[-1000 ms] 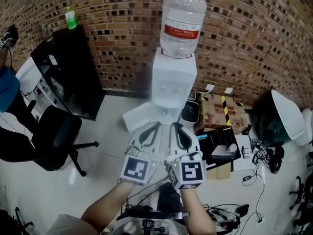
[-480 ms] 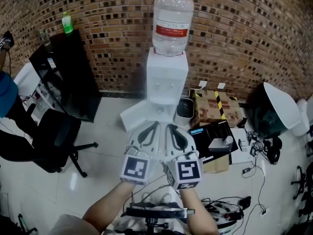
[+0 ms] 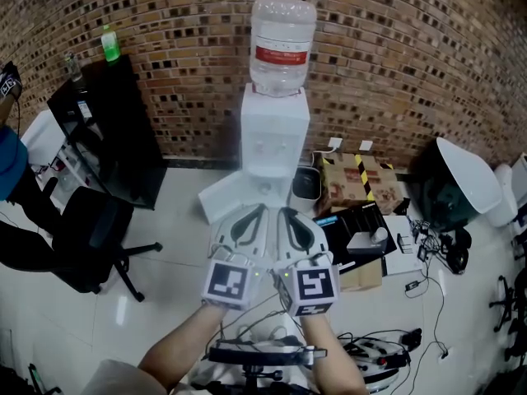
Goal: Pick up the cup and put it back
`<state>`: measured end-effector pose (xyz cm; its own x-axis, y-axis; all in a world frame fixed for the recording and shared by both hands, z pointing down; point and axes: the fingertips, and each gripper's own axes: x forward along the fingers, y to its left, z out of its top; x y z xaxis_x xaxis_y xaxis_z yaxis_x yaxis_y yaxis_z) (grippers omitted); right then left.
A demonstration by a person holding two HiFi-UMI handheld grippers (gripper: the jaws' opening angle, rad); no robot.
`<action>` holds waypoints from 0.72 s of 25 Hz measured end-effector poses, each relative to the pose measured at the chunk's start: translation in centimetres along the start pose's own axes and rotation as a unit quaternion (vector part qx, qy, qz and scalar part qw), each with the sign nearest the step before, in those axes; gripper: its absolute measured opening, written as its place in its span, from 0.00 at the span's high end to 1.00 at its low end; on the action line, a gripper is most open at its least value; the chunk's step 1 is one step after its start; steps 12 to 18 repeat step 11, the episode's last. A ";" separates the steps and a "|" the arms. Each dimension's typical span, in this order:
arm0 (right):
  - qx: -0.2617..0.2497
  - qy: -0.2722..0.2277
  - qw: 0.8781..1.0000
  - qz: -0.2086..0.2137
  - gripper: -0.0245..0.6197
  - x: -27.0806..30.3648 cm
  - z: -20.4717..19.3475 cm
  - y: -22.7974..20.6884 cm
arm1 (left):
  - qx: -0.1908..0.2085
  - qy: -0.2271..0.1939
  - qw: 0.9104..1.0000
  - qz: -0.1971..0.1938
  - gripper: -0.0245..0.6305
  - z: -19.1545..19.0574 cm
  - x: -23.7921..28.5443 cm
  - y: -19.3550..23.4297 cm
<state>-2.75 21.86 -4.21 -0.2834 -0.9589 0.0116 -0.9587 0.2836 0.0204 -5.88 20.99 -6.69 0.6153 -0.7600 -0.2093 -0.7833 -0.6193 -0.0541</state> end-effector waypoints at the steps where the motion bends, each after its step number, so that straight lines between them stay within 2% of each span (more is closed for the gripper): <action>1: 0.000 -0.001 1.000 0.000 0.96 0.0 0.0 0.1 | 0.001 0.000 1.000 0.000 0.96 0.0 -0.1 0.1; 18: -0.010 -0.002 1.000 0.005 0.96 -0.2 -0.2 0.7 | 0.006 -0.004 1.000 -0.002 0.96 0.5 -0.3 -0.1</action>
